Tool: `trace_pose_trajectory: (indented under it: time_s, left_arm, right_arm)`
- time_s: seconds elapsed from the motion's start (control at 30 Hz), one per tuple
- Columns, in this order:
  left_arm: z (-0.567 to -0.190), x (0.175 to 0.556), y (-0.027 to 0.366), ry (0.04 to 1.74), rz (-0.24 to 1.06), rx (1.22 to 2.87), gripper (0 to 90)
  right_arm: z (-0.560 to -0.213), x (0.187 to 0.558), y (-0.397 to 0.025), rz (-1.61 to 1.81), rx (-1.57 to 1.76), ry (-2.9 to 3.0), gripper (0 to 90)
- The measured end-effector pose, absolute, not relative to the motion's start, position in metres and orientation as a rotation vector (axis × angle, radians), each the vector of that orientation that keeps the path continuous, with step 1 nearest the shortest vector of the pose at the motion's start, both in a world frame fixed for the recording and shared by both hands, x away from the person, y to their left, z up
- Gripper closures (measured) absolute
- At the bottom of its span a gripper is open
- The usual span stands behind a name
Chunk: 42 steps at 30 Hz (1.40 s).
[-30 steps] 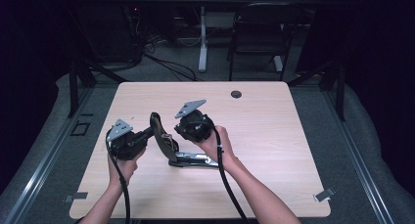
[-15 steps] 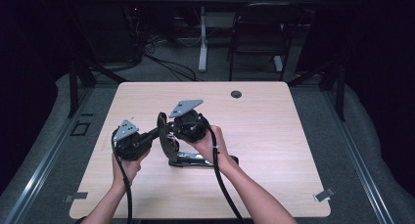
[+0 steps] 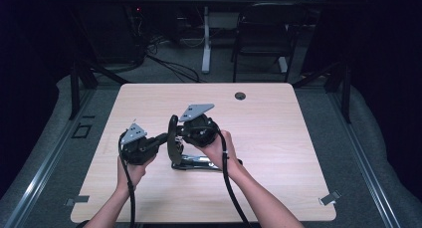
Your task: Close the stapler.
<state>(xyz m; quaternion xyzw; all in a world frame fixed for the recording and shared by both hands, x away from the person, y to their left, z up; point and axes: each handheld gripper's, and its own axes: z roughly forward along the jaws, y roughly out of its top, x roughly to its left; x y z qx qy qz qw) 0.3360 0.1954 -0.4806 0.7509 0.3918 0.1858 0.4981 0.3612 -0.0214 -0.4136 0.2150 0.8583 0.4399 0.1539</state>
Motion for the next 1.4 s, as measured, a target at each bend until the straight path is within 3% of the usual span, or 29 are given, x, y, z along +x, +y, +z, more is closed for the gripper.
trace_pose_trajectory:
  time_s: [0.8,1.4]
  left_arm:
    - [-0.488,0.340,0.187,0.919,0.339,1.910,84.6]
    - [-0.498,0.342,0.176,0.896,0.274,2.000,90.0]
  right_arm:
    - [-0.429,0.359,-0.053,1.307,0.723,2.449,87.0]
    - [-0.445,0.358,-0.076,1.261,0.789,2.453,86.2]
